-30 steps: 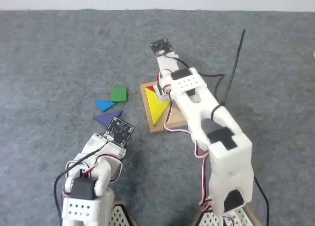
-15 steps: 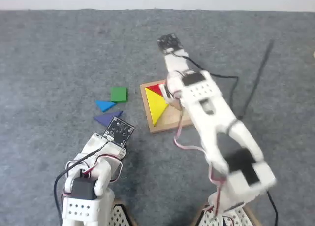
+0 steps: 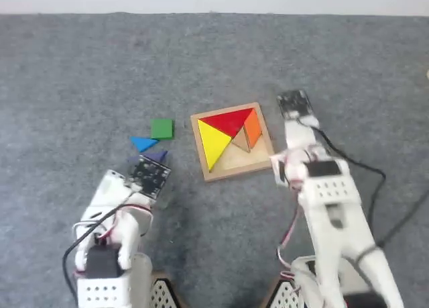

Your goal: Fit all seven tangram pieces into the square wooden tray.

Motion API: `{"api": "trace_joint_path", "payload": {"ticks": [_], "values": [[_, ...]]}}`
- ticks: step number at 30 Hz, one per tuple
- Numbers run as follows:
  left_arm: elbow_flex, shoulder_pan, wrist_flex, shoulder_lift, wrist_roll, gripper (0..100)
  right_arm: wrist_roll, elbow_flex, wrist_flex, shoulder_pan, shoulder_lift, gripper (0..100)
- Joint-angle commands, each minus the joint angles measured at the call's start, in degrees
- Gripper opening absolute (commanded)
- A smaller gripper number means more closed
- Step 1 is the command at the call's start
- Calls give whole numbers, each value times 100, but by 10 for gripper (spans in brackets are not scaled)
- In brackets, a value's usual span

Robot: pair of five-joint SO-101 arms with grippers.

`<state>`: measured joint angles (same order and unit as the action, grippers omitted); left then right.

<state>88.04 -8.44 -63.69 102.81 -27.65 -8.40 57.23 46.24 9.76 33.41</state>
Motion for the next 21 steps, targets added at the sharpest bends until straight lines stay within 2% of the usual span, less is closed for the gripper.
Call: {"api": "trace_joint_path", "payload": {"ticks": [1, 6, 11, 16, 18, 21], "values": [[-1552, -70, -431, -853, -185, 119, -369, 985, -57, -391, 1376, 6], [-3591, -70, -1064, -3675, -176, 119, -633, 1960, -4, -840, 2826, 6], [-5525, -88, -1732, -7042, -167, 122, -914, 2400, 716, -1411, 3934, 6], [-7354, -105, -1820, -9714, -158, 182, -1116, 2963, 884, -1771, 4919, 6], [-8163, -97, -1837, -10620, 158, 189, -1125, 3077, 998, -1780, 5297, 6], [-9288, -53, -1837, -11824, 1011, 190, -1134, 3147, 1341, -1771, 5824, 6]]}}
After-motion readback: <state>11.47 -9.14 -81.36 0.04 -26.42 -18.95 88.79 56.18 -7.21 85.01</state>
